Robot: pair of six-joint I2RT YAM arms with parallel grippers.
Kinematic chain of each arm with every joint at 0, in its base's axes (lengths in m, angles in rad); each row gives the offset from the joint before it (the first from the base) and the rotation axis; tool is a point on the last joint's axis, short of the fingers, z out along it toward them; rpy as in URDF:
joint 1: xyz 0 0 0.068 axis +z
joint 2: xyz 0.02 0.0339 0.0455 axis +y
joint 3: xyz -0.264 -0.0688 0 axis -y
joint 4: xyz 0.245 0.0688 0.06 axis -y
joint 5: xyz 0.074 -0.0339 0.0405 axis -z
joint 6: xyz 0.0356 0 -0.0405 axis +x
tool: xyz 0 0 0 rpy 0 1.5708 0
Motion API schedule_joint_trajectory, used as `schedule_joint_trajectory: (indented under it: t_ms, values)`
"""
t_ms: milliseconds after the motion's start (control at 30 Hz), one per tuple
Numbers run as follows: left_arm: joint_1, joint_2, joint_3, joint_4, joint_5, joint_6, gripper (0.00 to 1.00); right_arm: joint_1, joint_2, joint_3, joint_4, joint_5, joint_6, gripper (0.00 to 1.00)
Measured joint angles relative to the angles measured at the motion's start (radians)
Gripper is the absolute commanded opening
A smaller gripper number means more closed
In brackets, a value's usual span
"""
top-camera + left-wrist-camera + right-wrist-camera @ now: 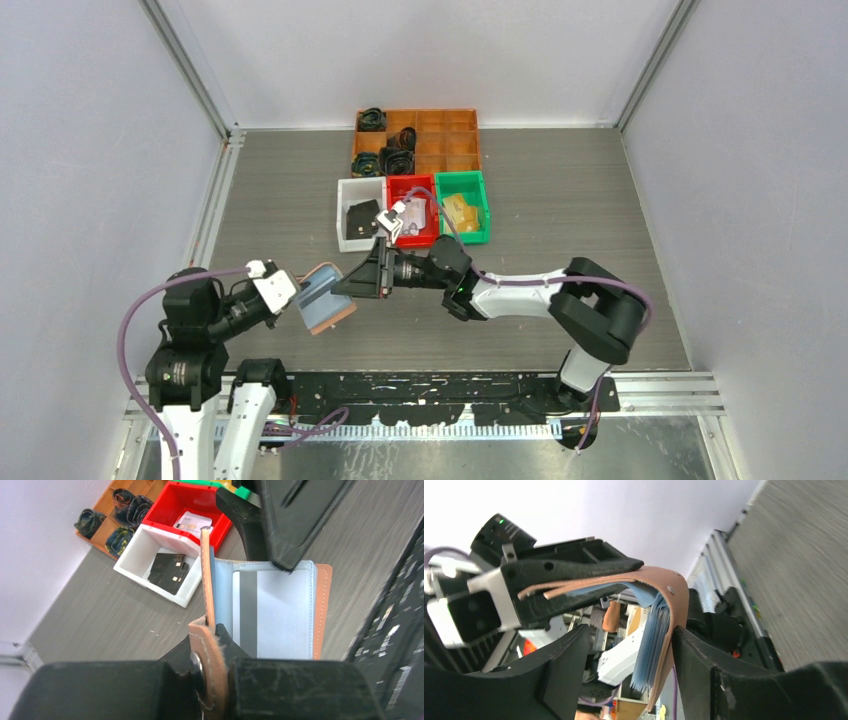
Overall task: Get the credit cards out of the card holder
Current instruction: Place the card holder at the center of the board, then reset both arms
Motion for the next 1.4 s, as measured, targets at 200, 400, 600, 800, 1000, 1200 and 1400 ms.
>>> schedule_joint_trajectory:
  t_ms: [200,400,600,800,1000,1200,1400]
  values:
    - [-0.004,0.045,-0.214,0.011,-0.029,0.339,0.01,-0.006,-0.024,-0.012,-0.268,0.111,-0.041,0.81]
    - [-0.027,0.174,-0.442,0.144,-0.180,0.647,0.03,-0.021,-0.277,0.005,-0.702,0.298,-0.258,0.93]
    - [-0.106,0.306,-0.537,0.425,-0.323,0.757,0.28,-0.102,-0.448,0.043,-0.908,0.391,-0.365,0.98]
    - [-0.142,0.331,-0.599,0.605,-0.416,0.831,0.50,-0.220,-0.539,0.033,-1.073,0.423,-0.396,0.99]
    - [-0.148,0.240,-0.465,0.355,-0.406,0.796,0.42,-0.310,-0.623,0.027,-1.205,0.440,-0.428,0.99]
    - [-0.148,0.211,-0.325,0.113,-0.353,0.737,0.20,-0.316,-0.637,0.027,-1.271,0.442,-0.436,1.00]
    - [-0.149,0.391,-0.207,-0.084,-0.355,0.613,0.28,-0.328,-0.684,0.027,-1.331,0.459,-0.460,0.99]
